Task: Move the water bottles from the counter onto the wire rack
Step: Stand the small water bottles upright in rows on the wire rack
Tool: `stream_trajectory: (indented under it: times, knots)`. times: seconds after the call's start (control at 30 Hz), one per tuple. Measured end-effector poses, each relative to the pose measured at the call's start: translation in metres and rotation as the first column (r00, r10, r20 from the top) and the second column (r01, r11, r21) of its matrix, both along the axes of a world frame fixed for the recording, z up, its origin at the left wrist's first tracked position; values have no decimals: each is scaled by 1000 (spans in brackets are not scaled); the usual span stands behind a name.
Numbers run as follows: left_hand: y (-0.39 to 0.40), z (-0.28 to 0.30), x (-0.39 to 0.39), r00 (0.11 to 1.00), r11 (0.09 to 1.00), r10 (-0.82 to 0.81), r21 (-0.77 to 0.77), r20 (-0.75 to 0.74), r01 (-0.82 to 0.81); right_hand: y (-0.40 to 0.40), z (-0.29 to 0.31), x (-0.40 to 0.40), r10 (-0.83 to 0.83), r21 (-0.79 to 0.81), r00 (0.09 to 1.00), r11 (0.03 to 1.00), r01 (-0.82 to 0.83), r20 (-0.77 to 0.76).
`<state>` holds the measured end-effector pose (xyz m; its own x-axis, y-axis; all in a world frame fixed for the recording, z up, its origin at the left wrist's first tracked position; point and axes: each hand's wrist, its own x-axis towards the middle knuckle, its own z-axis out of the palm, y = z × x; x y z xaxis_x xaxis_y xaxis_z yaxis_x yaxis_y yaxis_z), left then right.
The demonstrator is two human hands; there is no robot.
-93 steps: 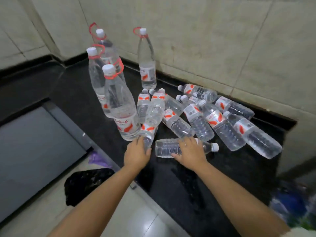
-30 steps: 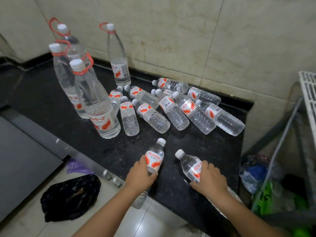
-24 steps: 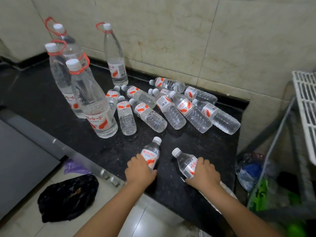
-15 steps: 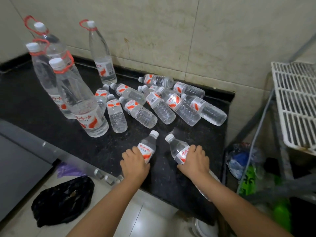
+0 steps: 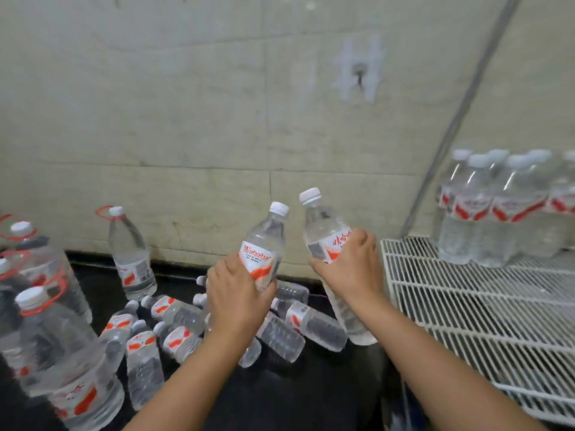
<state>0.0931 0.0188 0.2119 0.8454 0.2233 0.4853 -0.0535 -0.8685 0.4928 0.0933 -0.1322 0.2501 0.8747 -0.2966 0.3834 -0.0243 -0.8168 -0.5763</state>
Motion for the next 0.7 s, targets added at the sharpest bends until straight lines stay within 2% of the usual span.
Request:
stream_trajectory:
  times: [0.13,0.2,0.33,0.4,0.7]
  knots:
    - [-74,43,6,982,981,-114,-139,149,135,-73,43,-11,-104,55,979,994,96,175]
    - [-115,57,9,970,957,-173,-203,169,206,-116,53,-18,-152,93,961,987,134,232]
    - [-201,65,15,909,816,-350,-404,226,415,-206,56,-29,-215,170,932,971,170,293]
    - [-242,59,17,896,766,-385,-466,220,443,-248,51,-34,-254,201,917,959,198,307]
    - [-387,35,22,864,708,-473,-510,172,488,-389,20,-13,-350,332,888,910,247,299]
